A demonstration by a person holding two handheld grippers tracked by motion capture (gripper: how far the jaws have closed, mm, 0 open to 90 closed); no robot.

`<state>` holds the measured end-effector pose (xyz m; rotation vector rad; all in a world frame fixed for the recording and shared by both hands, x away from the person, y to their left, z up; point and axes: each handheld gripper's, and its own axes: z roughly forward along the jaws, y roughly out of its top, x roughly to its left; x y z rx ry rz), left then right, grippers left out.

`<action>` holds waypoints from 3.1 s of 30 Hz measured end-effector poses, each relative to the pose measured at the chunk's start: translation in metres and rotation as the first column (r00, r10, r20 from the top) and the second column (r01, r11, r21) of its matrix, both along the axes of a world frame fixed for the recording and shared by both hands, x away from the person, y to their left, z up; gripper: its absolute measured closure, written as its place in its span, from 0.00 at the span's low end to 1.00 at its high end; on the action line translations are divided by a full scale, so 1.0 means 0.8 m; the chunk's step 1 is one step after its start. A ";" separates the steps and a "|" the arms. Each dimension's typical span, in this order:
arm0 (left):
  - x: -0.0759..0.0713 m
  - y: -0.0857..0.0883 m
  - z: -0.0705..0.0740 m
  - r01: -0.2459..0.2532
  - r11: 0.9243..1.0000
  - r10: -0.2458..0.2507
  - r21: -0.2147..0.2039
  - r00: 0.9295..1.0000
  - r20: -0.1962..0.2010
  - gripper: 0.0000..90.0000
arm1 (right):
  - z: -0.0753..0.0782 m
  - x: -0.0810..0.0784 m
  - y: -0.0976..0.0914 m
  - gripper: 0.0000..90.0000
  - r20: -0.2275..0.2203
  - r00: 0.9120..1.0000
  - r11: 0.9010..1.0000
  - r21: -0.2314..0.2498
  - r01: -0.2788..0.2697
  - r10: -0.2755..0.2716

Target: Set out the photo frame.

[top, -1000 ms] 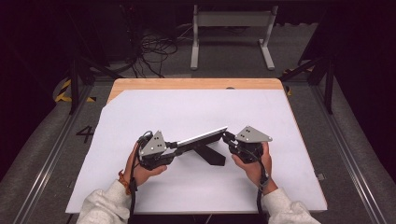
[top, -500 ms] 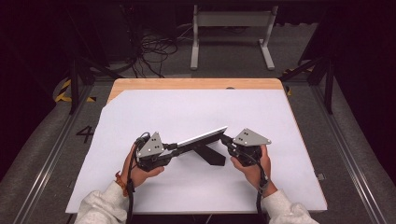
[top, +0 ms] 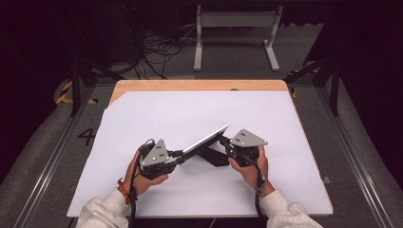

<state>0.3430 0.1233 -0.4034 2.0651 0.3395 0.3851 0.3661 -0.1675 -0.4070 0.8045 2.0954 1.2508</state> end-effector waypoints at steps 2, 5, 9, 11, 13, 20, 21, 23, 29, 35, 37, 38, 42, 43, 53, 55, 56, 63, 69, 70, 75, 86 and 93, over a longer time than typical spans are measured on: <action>-0.002 -0.002 0.000 0.007 1.000 -0.007 0.001 1.000 -0.001 0.87 | 0.000 0.002 0.003 1.00 0.004 1.000 1.000 -0.001 -0.002 0.002; -0.006 -0.006 0.000 0.014 1.000 -0.014 0.006 1.000 0.004 0.86 | -0.001 0.006 0.007 1.00 -0.006 1.000 1.000 0.012 -0.008 0.008; -0.006 -0.007 0.000 0.016 1.000 -0.016 0.000 1.000 -0.001 0.86 | -0.001 0.009 0.011 1.00 -0.006 1.000 1.000 0.019 -0.010 0.010; -0.007 -0.008 0.000 0.016 1.000 -0.016 0.002 1.000 -0.001 0.85 | -0.001 0.010 0.012 1.00 -0.009 1.000 1.000 0.022 -0.014 0.014; -0.009 -0.009 0.000 0.016 1.000 -0.016 0.006 1.000 0.004 0.84 | -0.001 0.012 0.016 1.00 -0.005 1.000 1.000 0.019 -0.018 0.018; -0.012 -0.012 0.000 0.019 1.000 -0.019 0.010 1.000 0.005 0.82 | -0.001 0.017 0.022 1.00 -0.004 1.000 0.999 0.027 -0.025 0.025; -0.013 -0.011 0.000 0.020 1.000 -0.020 0.015 1.000 0.006 0.82 | -0.001 0.018 0.023 0.99 -0.001 1.000 0.999 0.021 -0.027 0.027; -0.016 -0.009 0.000 0.027 0.999 -0.027 0.030 1.000 0.009 0.83 | 0.000 0.018 0.025 0.99 -0.003 1.000 0.999 0.020 -0.028 0.028; -0.023 -0.002 -0.006 0.023 0.998 -0.023 0.054 1.000 0.000 0.84 | 0.001 0.016 0.024 0.98 -0.006 0.999 0.999 0.027 -0.047 0.047; -0.024 -0.005 -0.010 0.028 0.998 -0.027 0.062 1.000 -0.009 0.88 | 0.011 0.003 0.023 0.98 0.015 0.997 0.997 0.015 -0.081 0.080; -0.024 -0.009 -0.012 0.036 0.997 -0.036 0.061 0.999 -0.009 0.88 | 0.015 0.002 0.022 0.98 0.019 0.996 0.996 0.016 -0.085 0.085; -0.025 -0.010 -0.012 0.041 0.997 -0.040 0.060 0.999 -0.009 0.87 | 0.016 0.002 0.022 0.98 0.020 0.996 0.996 0.019 -0.089 0.089; -0.026 -0.017 -0.012 0.039 0.998 -0.039 0.059 0.999 0.001 0.86 | 0.016 0.005 0.024 0.98 0.016 0.996 0.996 0.017 -0.090 0.089; -0.026 -0.018 -0.012 0.038 0.998 -0.038 0.058 0.999 -0.001 0.86 | 0.016 0.007 0.025 0.98 0.015 0.996 0.996 0.015 -0.090 0.090; -0.025 -0.025 -0.014 0.040 0.998 -0.039 0.047 0.999 -0.004 0.85 | 0.015 0.013 0.023 0.97 0.009 0.996 0.996 0.019 -0.084 0.084; -0.025 -0.027 -0.014 0.042 0.998 -0.042 0.045 0.999 -0.010 0.84 | 0.015 0.014 0.024 0.98 0.010 0.997 0.997 0.019 -0.081 0.081; -0.024 -0.028 -0.014 0.045 0.998 -0.044 0.044 0.999 -0.008 0.84 | 0.015 0.014 0.024 0.98 0.013 0.997 0.997 0.017 -0.080 0.080; -0.022 -0.036 -0.016 0.050 0.998 -0.050 0.040 0.999 -0.013 0.83 | 0.015 0.019 0.026 1.00 0.008 0.997 0.996 0.024 -0.082 0.081; -0.022 -0.045 -0.019 0.058 0.996 -0.057 0.066 0.998 -0.008 0.86 | 0.013 0.021 0.030 1.00 0.012 0.996 0.996 0.009 -0.092 0.092; -0.022 -0.047 -0.021 0.056 0.996 -0.055 0.070 0.998 -0.007 0.86 | 0.013 0.022 0.031 1.00 0.012 0.995 0.995 0.005 -0.096 0.096; -0.020 -0.053 -0.022 0.059 0.995 -0.059 0.075 0.998 -0.004 0.85 | 0.011 0.022 0.032 0.99 0.007 0.995 0.995 0.004 -0.100 0.100; -0.021 -0.052 -0.023 0.068 0.994 -0.068 0.086 0.998 -0.003 0.88 | 0.013 0.009 0.023 0.99 0.003 0.994 0.994 -0.023 -0.111 0.111; -0.019 -0.052 -0.024 0.081 0.993 -0.081 0.087 0.997 -0.005 0.91 | 0.013 -0.006 0.007 0.98 -0.009 0.994 0.994 -0.028 -0.109 0.108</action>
